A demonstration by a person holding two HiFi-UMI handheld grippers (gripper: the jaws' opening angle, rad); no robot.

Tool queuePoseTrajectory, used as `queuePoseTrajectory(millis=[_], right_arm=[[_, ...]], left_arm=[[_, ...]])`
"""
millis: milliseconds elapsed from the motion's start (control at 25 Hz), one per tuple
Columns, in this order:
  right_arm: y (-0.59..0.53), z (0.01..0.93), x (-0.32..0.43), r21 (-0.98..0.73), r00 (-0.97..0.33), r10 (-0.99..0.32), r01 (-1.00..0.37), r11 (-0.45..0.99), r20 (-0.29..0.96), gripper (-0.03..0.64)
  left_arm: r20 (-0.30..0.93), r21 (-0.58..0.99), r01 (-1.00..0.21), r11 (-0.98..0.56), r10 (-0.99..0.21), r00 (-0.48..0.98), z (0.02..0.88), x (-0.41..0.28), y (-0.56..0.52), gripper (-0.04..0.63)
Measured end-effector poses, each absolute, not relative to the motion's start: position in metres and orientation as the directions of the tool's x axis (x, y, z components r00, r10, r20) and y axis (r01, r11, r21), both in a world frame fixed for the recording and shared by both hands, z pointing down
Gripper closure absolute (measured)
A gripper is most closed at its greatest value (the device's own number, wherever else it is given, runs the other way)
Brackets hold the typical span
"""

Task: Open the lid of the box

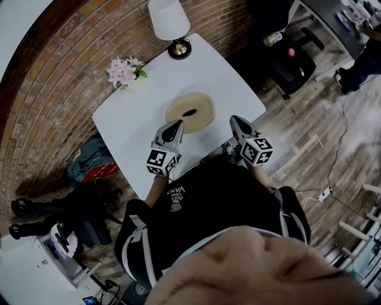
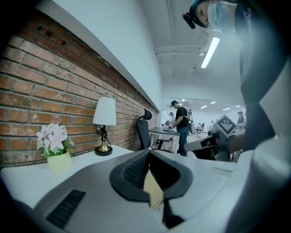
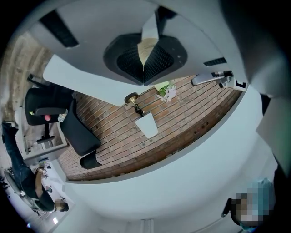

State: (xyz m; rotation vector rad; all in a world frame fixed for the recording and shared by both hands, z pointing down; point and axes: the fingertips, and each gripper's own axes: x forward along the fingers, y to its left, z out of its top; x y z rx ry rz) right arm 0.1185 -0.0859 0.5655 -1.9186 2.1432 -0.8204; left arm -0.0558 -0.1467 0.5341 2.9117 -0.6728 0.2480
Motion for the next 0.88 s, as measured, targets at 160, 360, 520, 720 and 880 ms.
queuePoseTrajectory(millis=[160,360,520,720,880], right_arm=[[-0.102,0.573,0.129,-0.481,-0.228,-0.938,-0.873,0.079,0.259,0.614],[-0.118,0.584,0.131,-0.473,-0.324,-0.905,-0.865,0.166,0.275,0.614],[-0.129,0.595,0.132,-0.451,-0.381,-0.875,-0.864,0.222,0.299,0.612],[-0.137,0.610,0.135,-0.419,-0.436,-0.834,-0.863,0.282,0.336,0.612],[-0.143,0.622,0.132,-0.400,-0.486,-0.794,-0.852,0.337,0.365,0.611]], left_arm=[[0.226,0.063,-0.452,-0.890,-0.428,0.875,0.540,-0.040,-0.154,0.584],[0.271,0.027,-0.451,-0.892,-0.428,0.862,0.548,-0.020,-0.158,0.584],[0.313,0.013,-0.436,-0.900,-0.410,0.857,0.556,-0.008,-0.158,0.584],[0.378,-0.006,-0.423,-0.906,-0.393,0.838,0.570,0.000,-0.160,0.574],[0.430,-0.026,-0.420,-0.907,-0.390,0.814,0.581,0.000,-0.161,0.506]])
